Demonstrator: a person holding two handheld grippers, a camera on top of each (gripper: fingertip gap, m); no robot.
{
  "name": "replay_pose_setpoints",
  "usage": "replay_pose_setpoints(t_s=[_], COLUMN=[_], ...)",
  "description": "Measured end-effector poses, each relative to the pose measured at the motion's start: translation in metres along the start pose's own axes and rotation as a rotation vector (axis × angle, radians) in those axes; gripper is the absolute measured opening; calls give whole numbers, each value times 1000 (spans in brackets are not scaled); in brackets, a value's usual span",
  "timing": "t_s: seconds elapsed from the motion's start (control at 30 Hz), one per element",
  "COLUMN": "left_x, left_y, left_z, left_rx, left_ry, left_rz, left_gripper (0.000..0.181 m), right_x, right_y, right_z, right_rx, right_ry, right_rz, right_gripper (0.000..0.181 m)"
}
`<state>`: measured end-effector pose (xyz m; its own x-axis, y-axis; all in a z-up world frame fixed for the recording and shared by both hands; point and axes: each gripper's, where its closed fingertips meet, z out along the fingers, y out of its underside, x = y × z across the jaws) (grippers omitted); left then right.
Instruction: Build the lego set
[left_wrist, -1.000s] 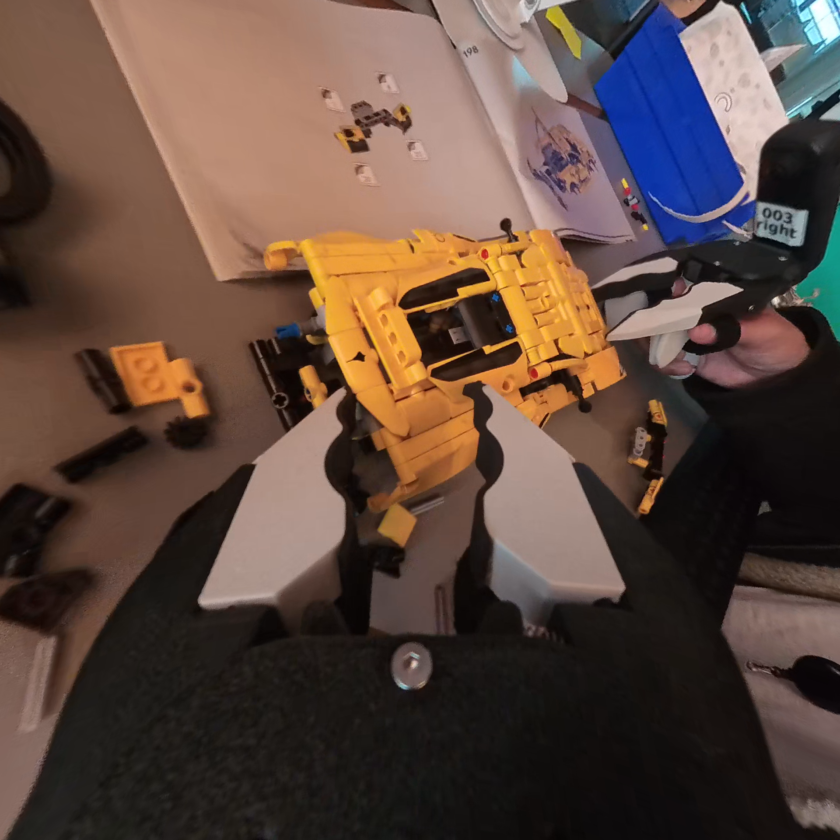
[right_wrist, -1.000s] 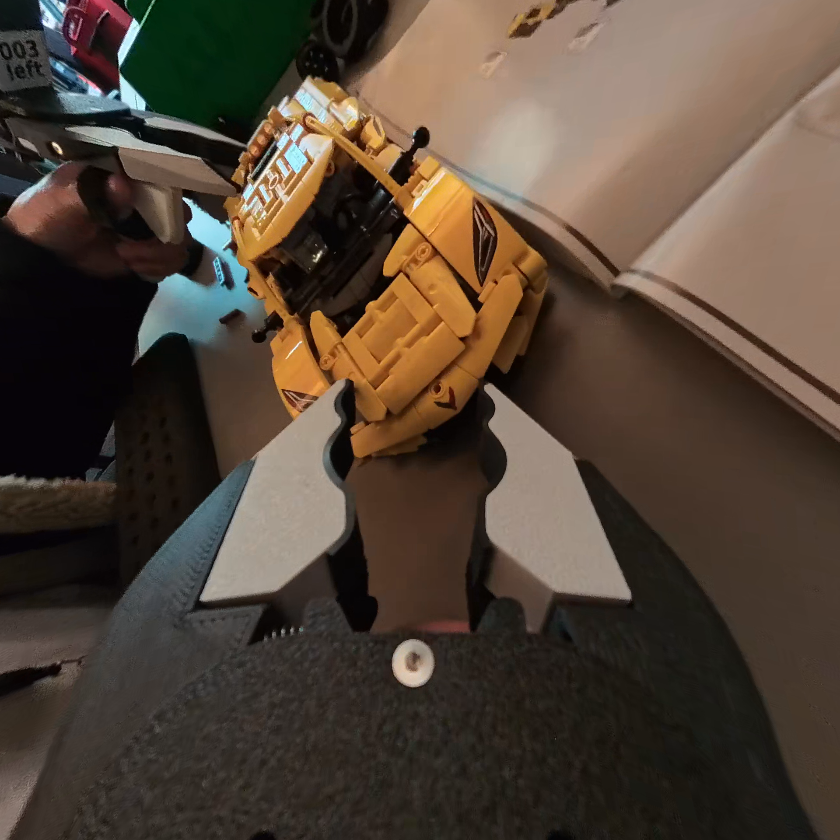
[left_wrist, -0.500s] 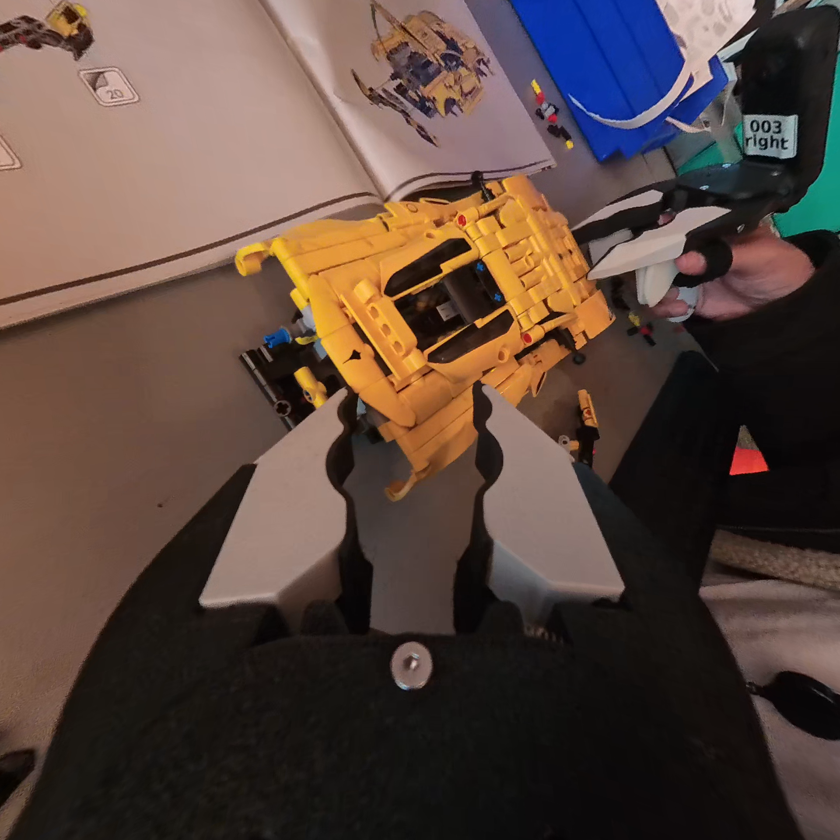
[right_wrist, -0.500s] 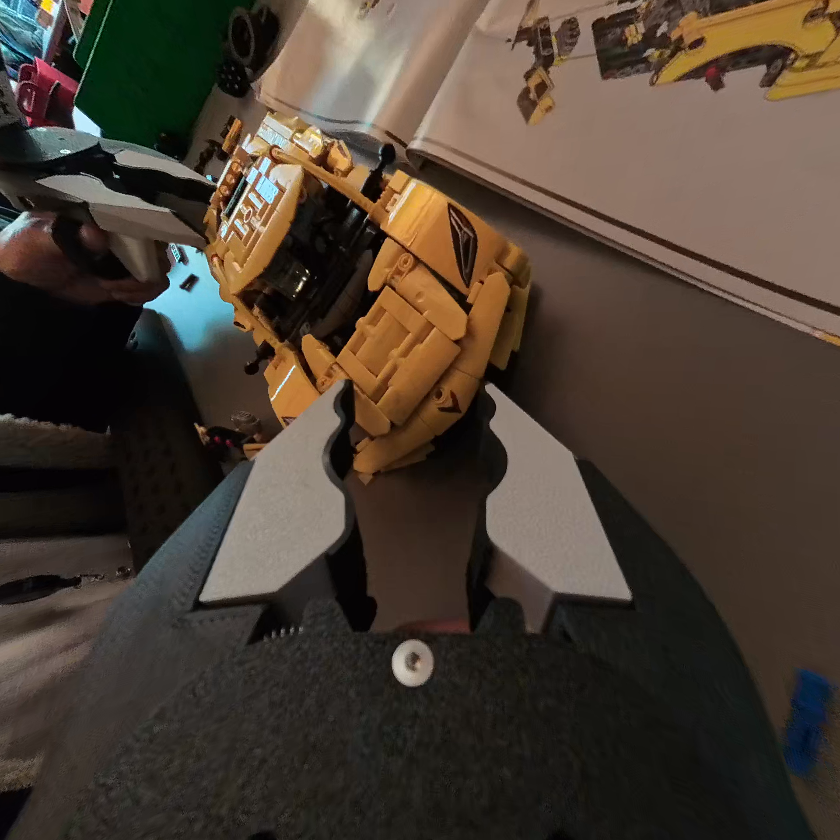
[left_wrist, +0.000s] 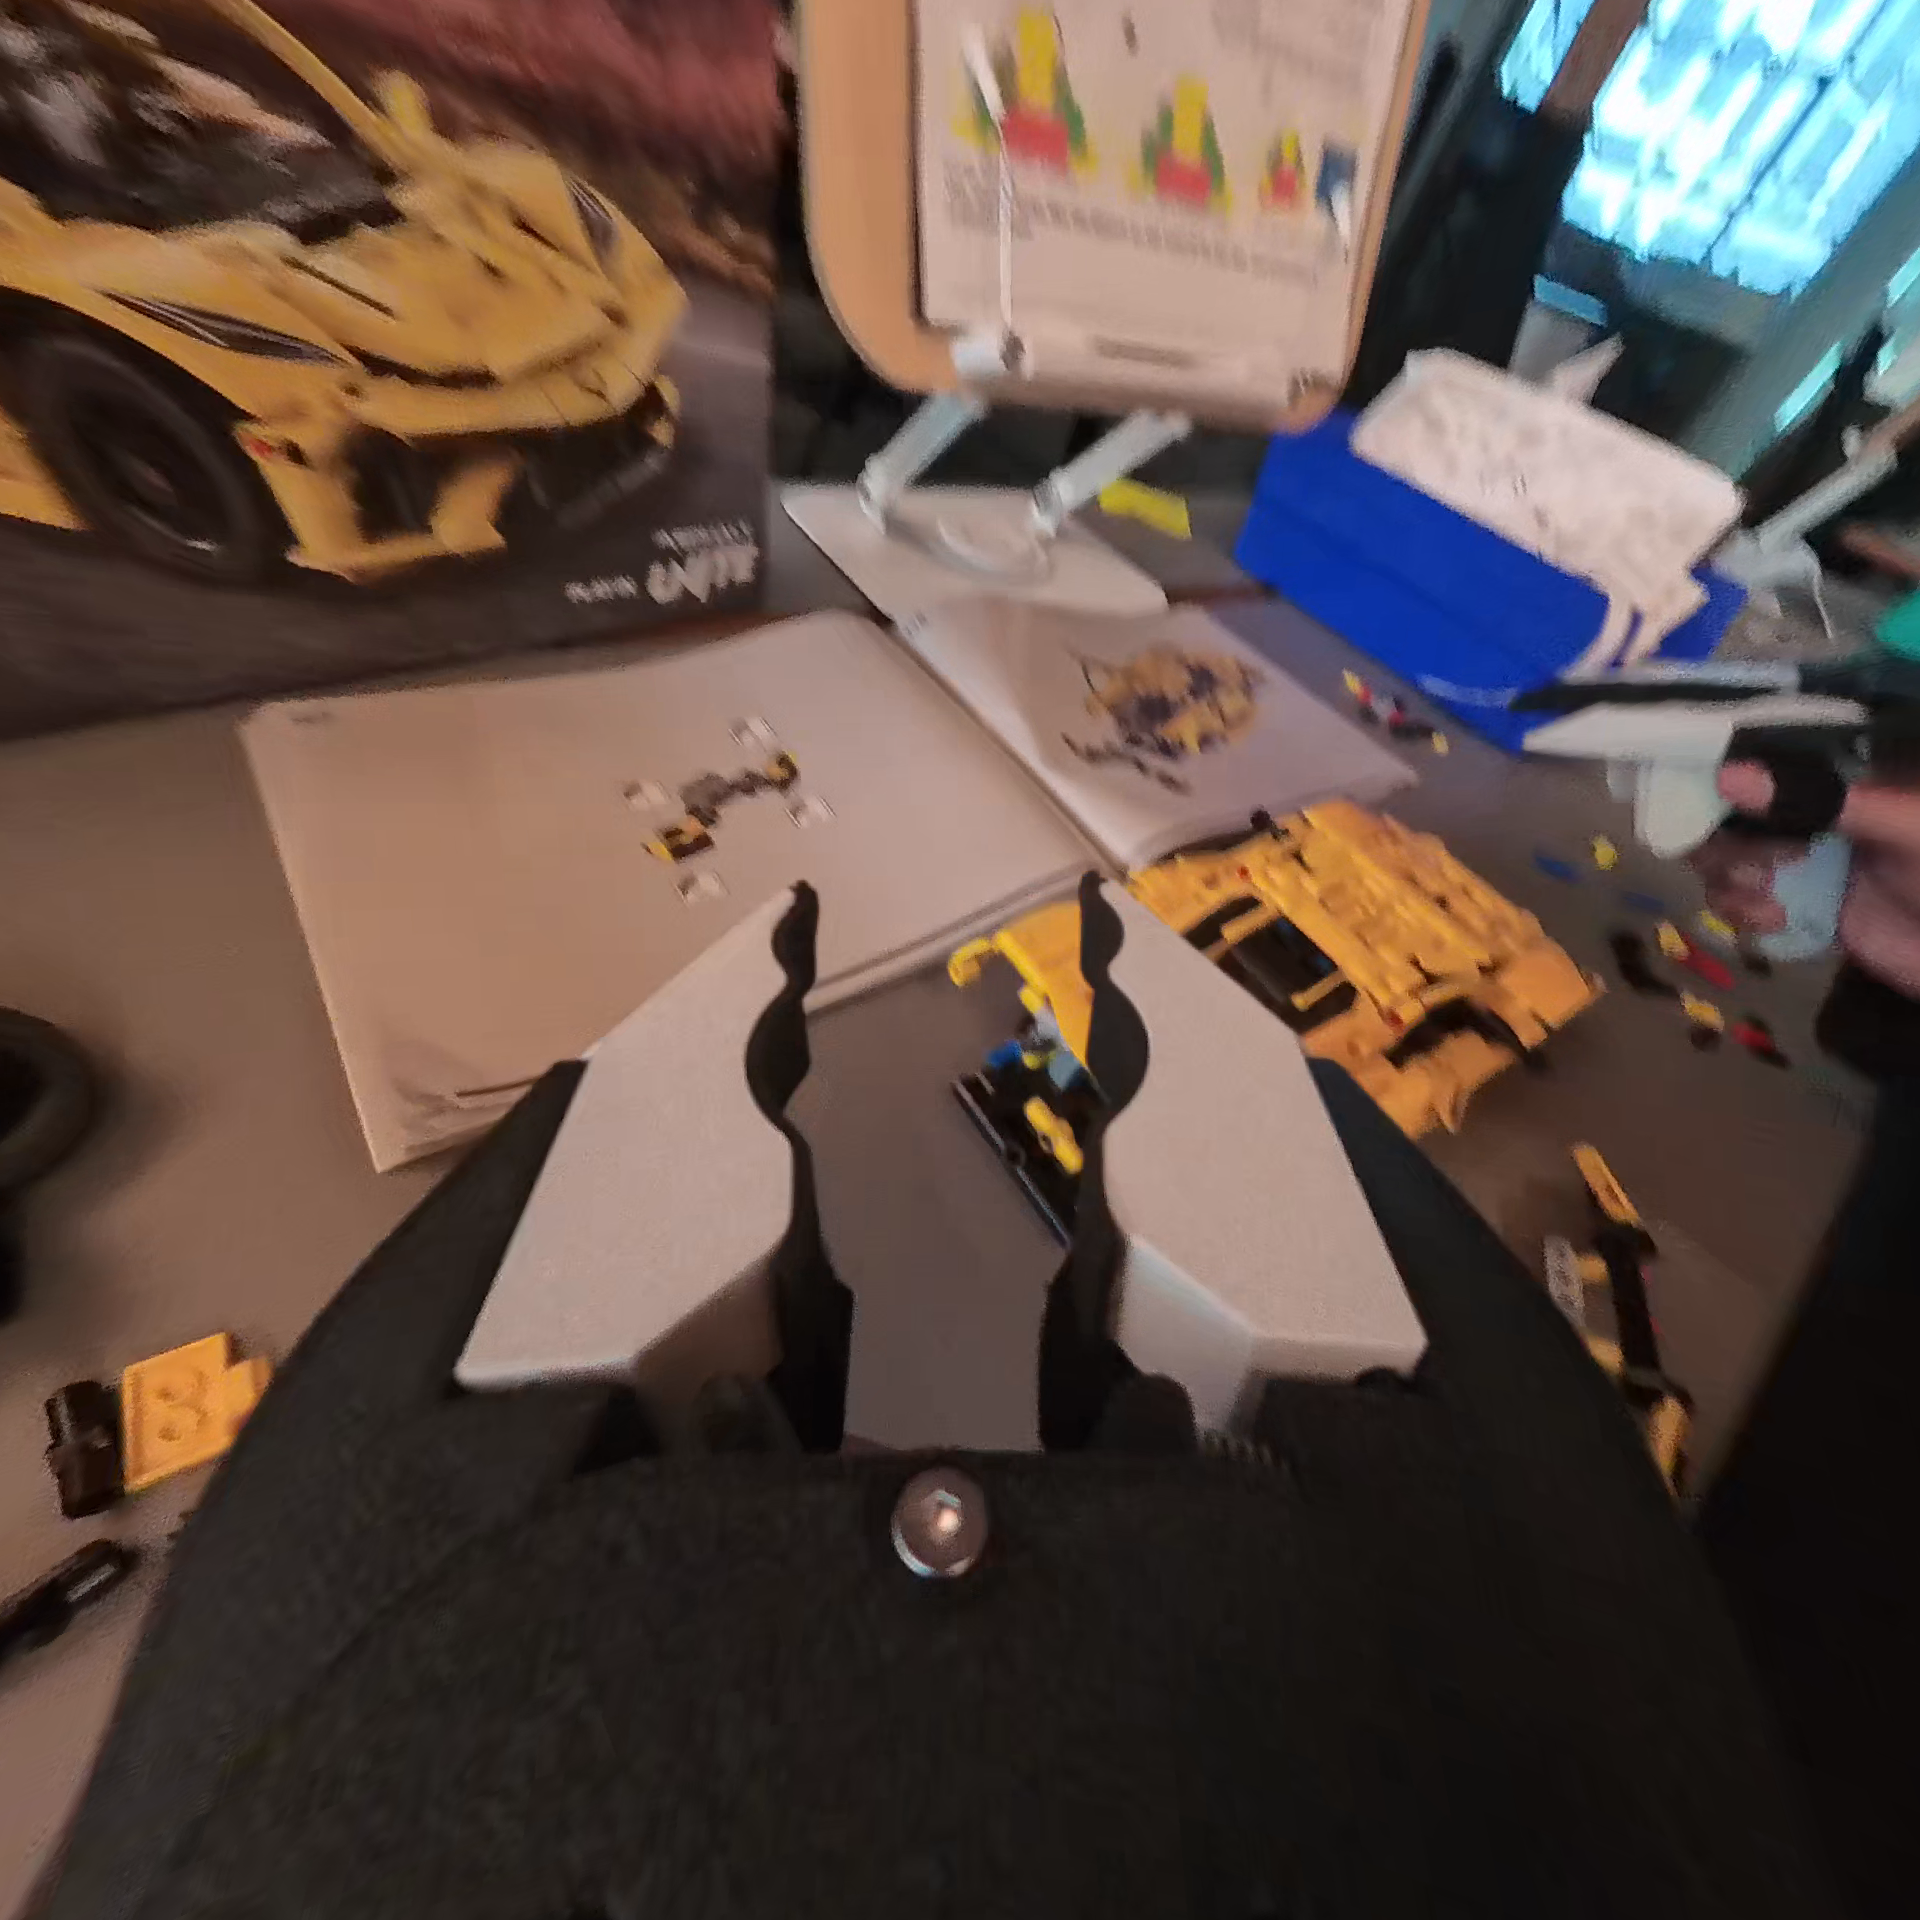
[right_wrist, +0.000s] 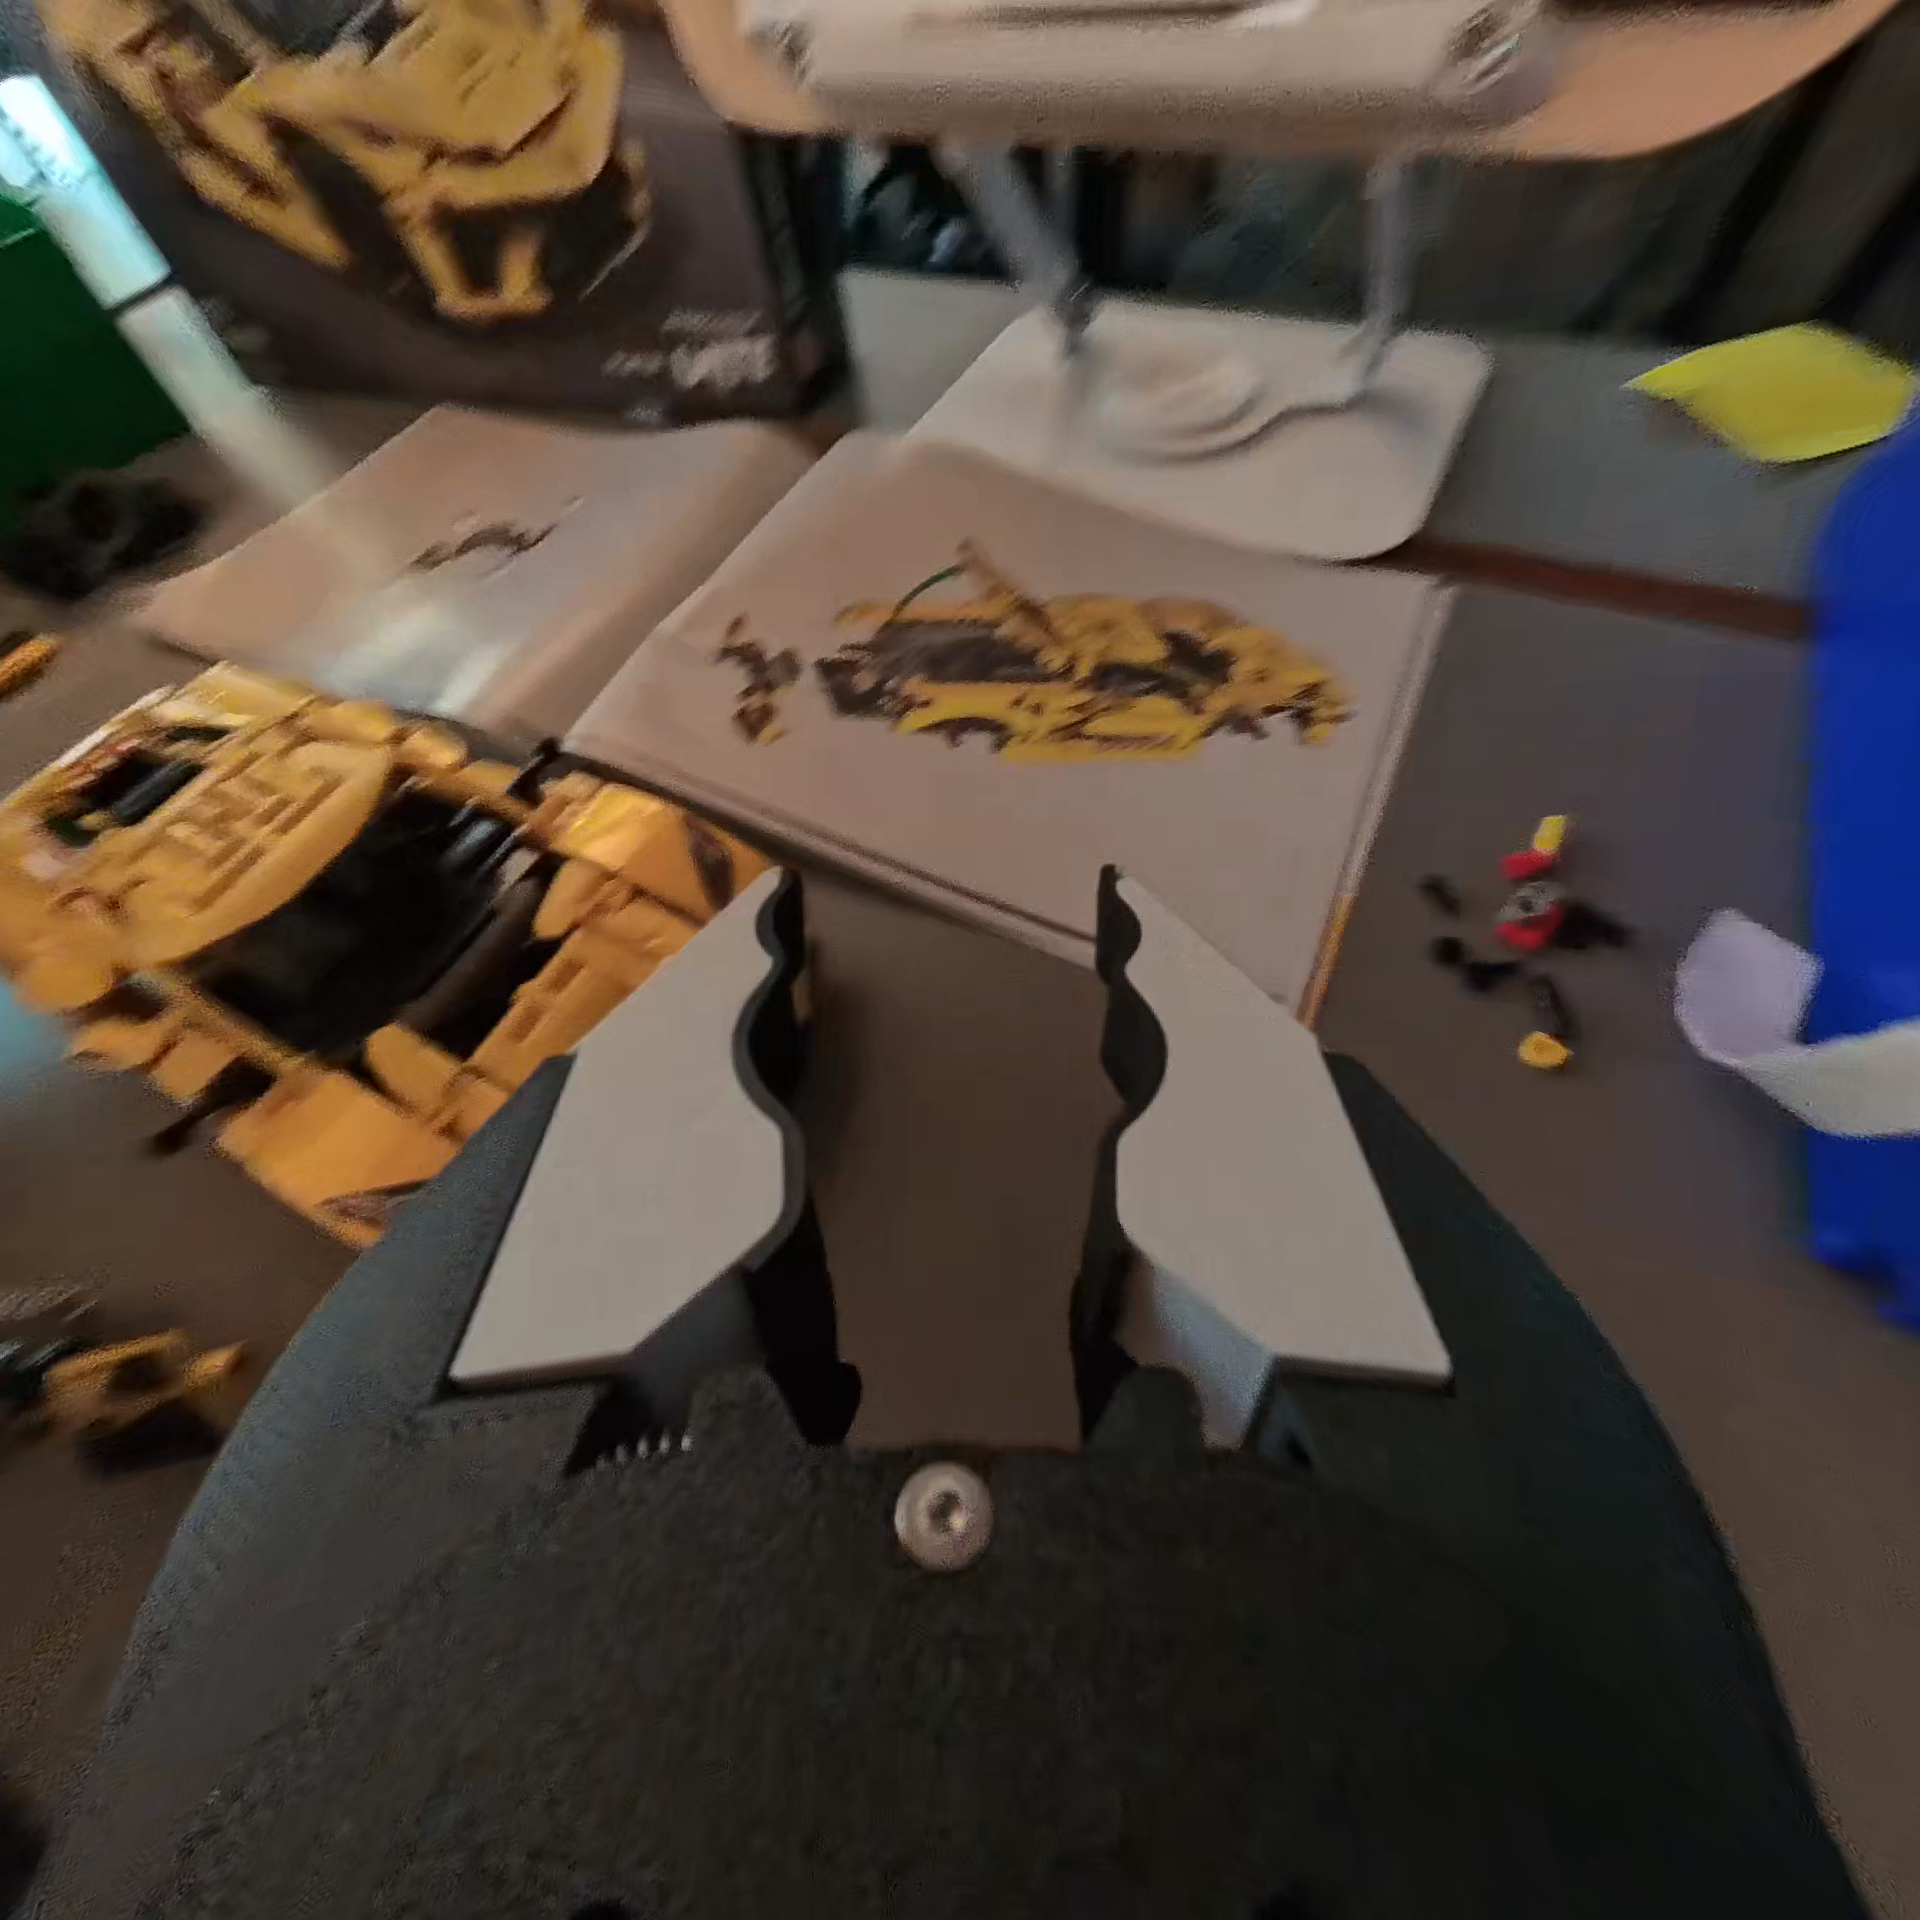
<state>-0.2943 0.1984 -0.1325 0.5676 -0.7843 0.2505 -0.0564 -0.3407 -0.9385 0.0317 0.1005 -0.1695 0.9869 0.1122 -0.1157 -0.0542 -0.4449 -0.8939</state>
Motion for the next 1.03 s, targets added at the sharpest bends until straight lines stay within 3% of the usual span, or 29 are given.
replay_pose_setpoints(t_s=[0.13, 0.27, 0.53, 0.63, 0.7, 0.8, 0.93, 1.03], left_x=[-12, -11, -12, -13, -18, -28, -27, -25], left_y=[7, 4, 16, 17, 11, 15, 8, 15], left_z=[6, 7, 12, 13, 10, 2, -6, -11], left_rx=[-21, 19, -39, -91, -109, -244, -278, -340], left_ry=[-79, -99, -93, -144, -243, -413, -541, -585], left_rz=[15, 27, 21, 72, 110, 167, 272, 326], left_gripper=[51, 50, 51, 50, 50, 50, 46, 45], right_x=[7, 10, 8, -8, -40, -127, -273, -352], right_y=[-6, -4, 2, -7, -19, -35, -44, -47], right_z=[1, 4, 9, 6, 2, -7, -36, -61], right_rx=[113, 94, 73, 96, 112, 140, 173, 208], right_ry=[53, 60, 33, 17, -14, -166, -513, -669], right_rz=[25, -5, 9, -65, -180, -362, -346, -362], right_gripper=[60, 60, 57, 51, 49, 39, 22, 0])
